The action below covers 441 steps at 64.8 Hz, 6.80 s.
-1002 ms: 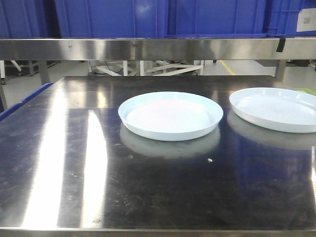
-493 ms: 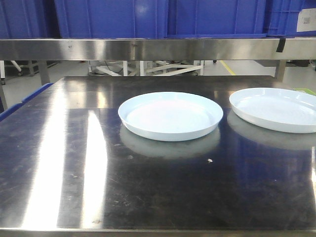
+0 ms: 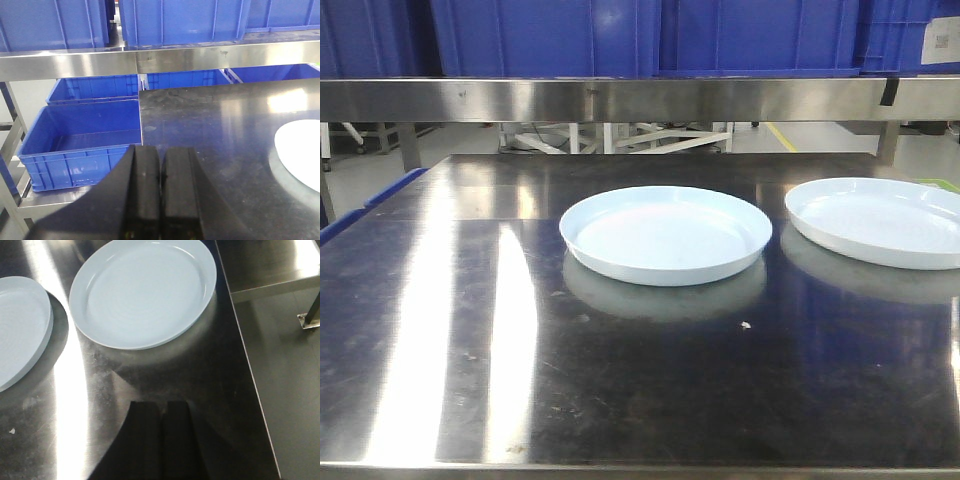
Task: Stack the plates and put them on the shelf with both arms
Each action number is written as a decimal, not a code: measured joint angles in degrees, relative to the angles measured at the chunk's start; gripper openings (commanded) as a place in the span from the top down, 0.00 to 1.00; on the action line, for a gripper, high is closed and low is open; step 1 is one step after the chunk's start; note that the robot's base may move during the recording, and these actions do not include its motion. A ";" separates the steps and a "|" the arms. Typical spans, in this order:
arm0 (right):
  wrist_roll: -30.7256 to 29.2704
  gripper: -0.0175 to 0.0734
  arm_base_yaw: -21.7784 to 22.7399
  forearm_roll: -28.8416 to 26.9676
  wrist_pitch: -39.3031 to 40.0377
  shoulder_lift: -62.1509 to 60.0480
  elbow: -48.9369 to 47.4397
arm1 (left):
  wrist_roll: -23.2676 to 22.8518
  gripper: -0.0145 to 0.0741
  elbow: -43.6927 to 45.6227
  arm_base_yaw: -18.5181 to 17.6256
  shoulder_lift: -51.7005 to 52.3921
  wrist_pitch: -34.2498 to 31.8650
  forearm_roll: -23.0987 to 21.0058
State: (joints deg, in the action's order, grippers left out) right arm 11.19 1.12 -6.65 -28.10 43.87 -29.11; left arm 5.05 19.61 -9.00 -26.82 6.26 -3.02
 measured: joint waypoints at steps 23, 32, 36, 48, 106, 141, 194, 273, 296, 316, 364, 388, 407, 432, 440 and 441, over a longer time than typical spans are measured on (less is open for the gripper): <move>-8.53 0.75 0.52 2.42 -15.22 25.04 -21.90 | 0.00 0.74 0.00 0.00 0.00 0.00 0.00; -10.31 0.73 3.47 2.03 -17.90 33.96 -29.74 | 0.00 0.74 0.00 0.00 0.00 0.00 0.00; -10.41 0.69 5.07 1.39 -19.03 37.23 -32.88 | 0.00 0.74 0.00 0.00 0.00 0.00 0.00; -10.54 0.50 8.60 0.86 -22.02 47.34 -42.40 | 0.00 0.74 0.00 0.00 0.00 0.00 0.00; -14.81 0.45 9.03 0.61 -26.34 68.04 -59.50 | 0.00 0.74 0.00 0.00 0.00 0.00 0.00; -15.09 0.45 10.27 0.61 -26.34 68.93 -59.50 | 0.00 0.74 0.00 0.00 0.00 0.00 0.00; -15.23 0.46 10.17 -0.43 -26.34 70.08 -59.50 | 0.00 0.74 0.00 0.00 0.00 0.00 0.00; -15.35 0.74 12.37 -6.37 -30.43 65.73 -64.80 | 0.00 0.74 0.00 0.00 0.00 0.00 0.00; -15.35 0.75 8.59 -15.44 -32.49 61.00 -64.80 | 0.00 0.74 0.00 0.00 0.00 0.00 0.00; -15.35 0.74 -6.84 -16.81 -30.54 63.29 -64.80 | 0.00 0.74 0.00 0.00 0.00 0.00 0.00; -14.42 0.42 -11.27 -12.89 -26.77 69.02 -64.49 | 0.00 0.74 0.00 0.00 0.00 0.00 0.00; -14.20 0.42 -12.54 -12.89 -22.35 69.02 -56.81 | 0.00 0.74 0.00 0.00 0.00 0.00 0.00; -14.07 0.42 -13.63 -12.89 -20.12 69.02 -56.69 | 0.00 0.74 0.00 0.00 0.00 0.00 0.00; -13.96 0.42 -13.68 -12.89 -19.14 69.02 -56.66 | 0.00 0.74 0.00 0.00 0.00 0.00 0.00; -13.96 0.42 -13.68 -12.89 -19.14 69.02 -56.66 | 0.00 0.74 0.00 0.00 0.00 0.00 0.00; -13.96 0.42 -13.68 -12.89 -19.14 69.02 -56.66 | 0.00 0.74 0.00 0.00 0.00 0.00 0.00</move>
State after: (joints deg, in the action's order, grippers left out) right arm -2.77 -12.56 -19.54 -47.24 112.89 -85.78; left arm 5.05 19.61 -9.00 -26.82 6.26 -3.02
